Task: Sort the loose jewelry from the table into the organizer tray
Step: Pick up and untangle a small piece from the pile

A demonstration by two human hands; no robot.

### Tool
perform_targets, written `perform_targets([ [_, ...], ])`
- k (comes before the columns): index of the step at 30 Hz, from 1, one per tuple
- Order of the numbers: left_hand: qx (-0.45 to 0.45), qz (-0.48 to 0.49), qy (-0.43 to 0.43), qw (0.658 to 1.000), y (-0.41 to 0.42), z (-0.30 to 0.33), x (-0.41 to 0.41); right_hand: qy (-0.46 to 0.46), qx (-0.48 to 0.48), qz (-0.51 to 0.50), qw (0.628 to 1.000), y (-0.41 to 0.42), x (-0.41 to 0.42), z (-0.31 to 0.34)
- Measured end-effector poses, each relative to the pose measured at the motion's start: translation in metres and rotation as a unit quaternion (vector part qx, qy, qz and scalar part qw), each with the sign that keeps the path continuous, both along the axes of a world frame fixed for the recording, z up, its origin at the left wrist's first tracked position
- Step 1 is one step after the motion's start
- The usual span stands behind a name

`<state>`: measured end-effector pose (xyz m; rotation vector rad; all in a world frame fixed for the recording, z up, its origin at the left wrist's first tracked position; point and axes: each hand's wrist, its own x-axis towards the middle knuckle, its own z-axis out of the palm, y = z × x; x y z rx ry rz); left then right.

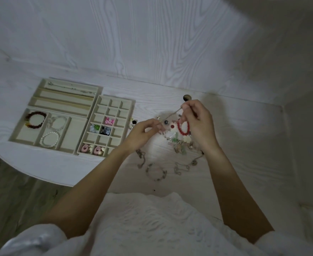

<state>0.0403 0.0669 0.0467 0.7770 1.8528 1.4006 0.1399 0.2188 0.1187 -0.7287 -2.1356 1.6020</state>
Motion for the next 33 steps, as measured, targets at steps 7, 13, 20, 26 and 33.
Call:
perform_targets([
  [7,-0.045,0.048,-0.078,0.995,-0.055,0.01,-0.034,-0.147,0.054,0.083,0.984,0.015,-0.003,-0.021],
  [13,-0.13,0.018,-0.049,0.99,-0.147,0.016,-0.107,-0.222,0.092,0.312,0.919,-0.005,-0.06,-0.026],
  [20,-0.08,0.147,-0.033,0.985,-0.226,0.01,-0.21,-0.171,0.019,0.217,0.961,-0.069,-0.169,-0.054],
  [26,-0.118,0.182,0.123,0.969,-0.263,-0.003,-0.299,-0.114,0.096,0.125,0.981,-0.121,-0.236,-0.078],
  [33,-0.158,0.085,0.245,0.953,-0.264,-0.029,-0.383,-0.152,0.198,0.086,0.965,-0.142,-0.285,-0.101],
])
